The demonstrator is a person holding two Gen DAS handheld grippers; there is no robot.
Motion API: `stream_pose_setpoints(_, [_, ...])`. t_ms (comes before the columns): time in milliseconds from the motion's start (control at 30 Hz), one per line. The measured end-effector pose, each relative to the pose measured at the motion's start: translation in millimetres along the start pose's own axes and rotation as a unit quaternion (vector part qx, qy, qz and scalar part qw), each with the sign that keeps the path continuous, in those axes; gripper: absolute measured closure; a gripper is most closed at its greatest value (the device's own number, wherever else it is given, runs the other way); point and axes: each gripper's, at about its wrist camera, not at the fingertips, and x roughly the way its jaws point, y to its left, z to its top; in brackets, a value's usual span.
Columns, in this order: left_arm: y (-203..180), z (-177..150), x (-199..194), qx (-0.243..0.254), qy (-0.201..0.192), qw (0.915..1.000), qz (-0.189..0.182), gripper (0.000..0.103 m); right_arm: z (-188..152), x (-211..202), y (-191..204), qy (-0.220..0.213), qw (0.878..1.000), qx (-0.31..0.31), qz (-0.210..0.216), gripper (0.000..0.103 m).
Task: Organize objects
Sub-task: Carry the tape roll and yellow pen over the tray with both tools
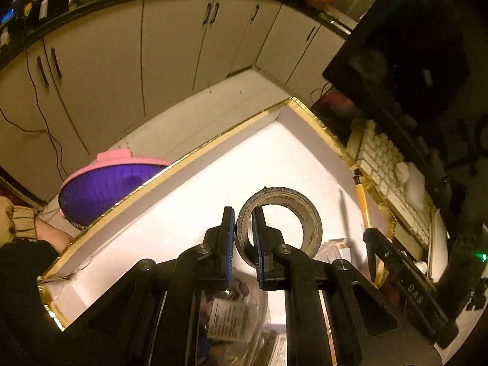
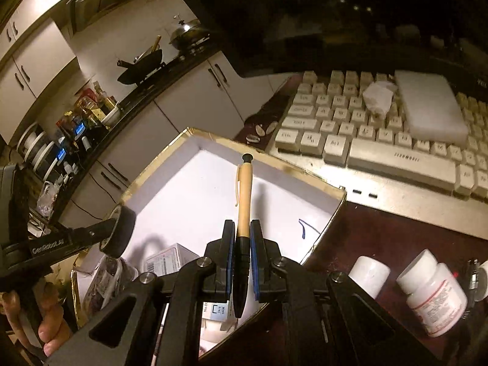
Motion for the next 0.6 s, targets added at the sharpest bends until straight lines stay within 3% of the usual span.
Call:
stream_pose_setpoints(367, [-8.7,3.0,36.2,0.007,0.034,0.9990,0.028,0.092,-8.6,5.3,17.7,-0.013,0.998,-0.050,-0.033,0.095])
stream_pose_setpoints(600, [-12.8,2.5,38.9,0.016,0.030,0.9989,0.031,0.092,-12.9,7.7,24.5,-0.017,0.996,-0.073,-0.046,0.095])
